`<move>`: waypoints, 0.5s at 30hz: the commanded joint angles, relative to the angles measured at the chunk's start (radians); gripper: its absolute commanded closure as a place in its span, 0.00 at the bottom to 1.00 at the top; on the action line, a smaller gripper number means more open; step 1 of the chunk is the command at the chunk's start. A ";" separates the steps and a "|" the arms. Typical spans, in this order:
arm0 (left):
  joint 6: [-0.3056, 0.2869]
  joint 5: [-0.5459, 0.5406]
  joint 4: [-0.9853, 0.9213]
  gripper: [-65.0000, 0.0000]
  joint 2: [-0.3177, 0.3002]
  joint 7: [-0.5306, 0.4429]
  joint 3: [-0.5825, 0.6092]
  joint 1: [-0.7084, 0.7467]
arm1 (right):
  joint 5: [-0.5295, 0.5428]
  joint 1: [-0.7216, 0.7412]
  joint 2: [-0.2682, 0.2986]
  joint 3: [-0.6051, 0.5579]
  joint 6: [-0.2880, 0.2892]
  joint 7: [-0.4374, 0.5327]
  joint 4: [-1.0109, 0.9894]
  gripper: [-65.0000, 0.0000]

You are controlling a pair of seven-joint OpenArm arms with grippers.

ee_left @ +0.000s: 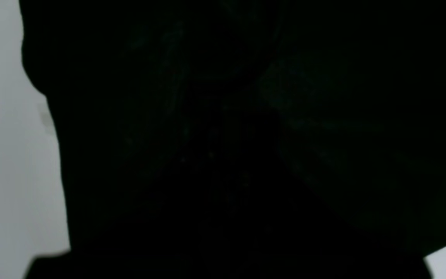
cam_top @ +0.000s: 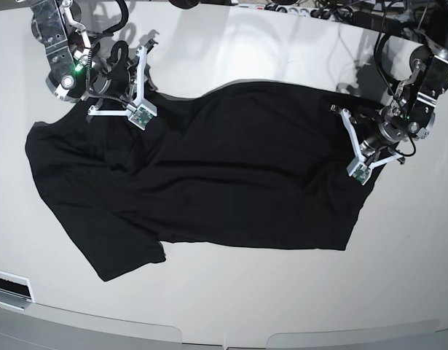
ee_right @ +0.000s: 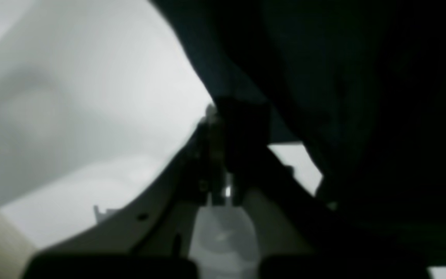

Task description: Layout the t-shirt on the table in an organized manner, then fold the t-shirt properly

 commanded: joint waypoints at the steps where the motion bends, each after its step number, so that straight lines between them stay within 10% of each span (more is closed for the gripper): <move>1: -0.015 0.003 -0.002 1.00 -0.011 0.061 0.005 0.011 | 0.026 0.005 0.008 0.004 0.020 -0.033 0.021 1.00; 8: -0.015 0.003 -0.002 1.00 -0.011 0.060 0.005 0.013 | 0.366 -0.032 0.008 0.004 0.042 -0.500 0.170 1.00; 15: -0.015 0.003 -0.002 1.00 -0.011 0.060 0.005 0.013 | 0.685 -0.203 0.008 0.004 0.060 -0.548 0.329 1.00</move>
